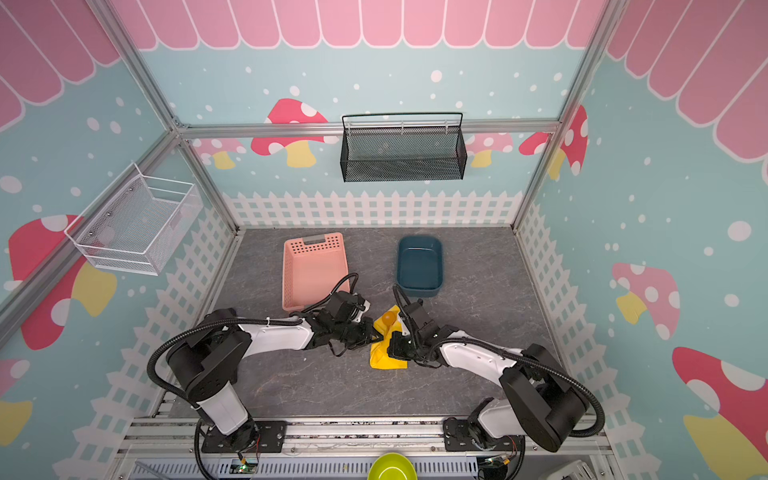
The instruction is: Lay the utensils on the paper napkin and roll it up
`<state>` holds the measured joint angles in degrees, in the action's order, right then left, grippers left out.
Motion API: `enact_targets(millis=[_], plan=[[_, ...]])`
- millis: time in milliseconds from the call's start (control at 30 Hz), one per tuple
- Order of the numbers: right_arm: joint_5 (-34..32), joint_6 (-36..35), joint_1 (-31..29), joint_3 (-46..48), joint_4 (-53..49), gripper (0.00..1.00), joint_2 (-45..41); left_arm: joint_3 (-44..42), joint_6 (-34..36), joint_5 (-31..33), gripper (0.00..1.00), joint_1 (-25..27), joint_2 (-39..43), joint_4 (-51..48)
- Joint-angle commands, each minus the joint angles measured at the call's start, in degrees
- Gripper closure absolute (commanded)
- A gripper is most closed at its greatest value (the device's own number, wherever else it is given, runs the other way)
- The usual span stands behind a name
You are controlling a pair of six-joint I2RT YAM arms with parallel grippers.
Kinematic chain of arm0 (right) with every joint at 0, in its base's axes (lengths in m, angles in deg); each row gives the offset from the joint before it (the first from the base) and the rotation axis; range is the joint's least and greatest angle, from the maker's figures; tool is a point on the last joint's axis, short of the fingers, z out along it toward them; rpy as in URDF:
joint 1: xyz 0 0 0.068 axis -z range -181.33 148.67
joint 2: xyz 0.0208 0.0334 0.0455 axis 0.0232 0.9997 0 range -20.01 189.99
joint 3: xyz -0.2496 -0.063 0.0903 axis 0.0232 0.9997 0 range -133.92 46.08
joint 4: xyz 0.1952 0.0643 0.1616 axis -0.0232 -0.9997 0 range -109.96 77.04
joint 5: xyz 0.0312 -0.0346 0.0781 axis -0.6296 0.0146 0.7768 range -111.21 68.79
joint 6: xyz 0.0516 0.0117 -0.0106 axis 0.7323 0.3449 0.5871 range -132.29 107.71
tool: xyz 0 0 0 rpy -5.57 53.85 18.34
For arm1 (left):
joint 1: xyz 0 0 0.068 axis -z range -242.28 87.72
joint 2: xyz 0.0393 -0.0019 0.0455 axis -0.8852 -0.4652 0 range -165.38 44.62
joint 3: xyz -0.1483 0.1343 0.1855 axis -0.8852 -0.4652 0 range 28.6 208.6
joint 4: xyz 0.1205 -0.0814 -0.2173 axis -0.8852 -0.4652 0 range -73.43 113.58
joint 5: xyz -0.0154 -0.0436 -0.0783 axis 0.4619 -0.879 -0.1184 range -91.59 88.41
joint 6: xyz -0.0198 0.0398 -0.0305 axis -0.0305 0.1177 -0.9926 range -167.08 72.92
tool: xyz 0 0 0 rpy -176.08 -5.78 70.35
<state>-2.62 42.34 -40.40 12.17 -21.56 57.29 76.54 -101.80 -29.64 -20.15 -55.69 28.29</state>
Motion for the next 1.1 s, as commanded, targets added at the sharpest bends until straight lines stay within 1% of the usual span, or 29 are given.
enact_targets(millis=[0,167,333,600,1067], plan=[[-1.46,1.99,-0.22,2.44,-2.46,1.0,-2.03,1.45,-0.45,1.15,1.0,0.15,-0.78,-0.84],[-0.5,2.3,-0.22,4.36,-1.59,1.0,-2.46,1.63,-0.39,1.33,1.0,0.15,-0.5,-1.12],[1.25,2.32,-0.22,5.35,1.05,1.0,-0.66,2.23,-0.13,0.9,1.0,0.15,0.14,-0.74],[1.06,1.88,-0.22,6.4,1.91,1.0,1.34,4.36,-0.19,-0.76,1.0,0.66,0.91,-0.76],[1.04,2.3,-0.22,8.24,3.56,1.0,1.28,10.28,-1.53,-3.5,1.0,2.69,-4.2,-0.23]])
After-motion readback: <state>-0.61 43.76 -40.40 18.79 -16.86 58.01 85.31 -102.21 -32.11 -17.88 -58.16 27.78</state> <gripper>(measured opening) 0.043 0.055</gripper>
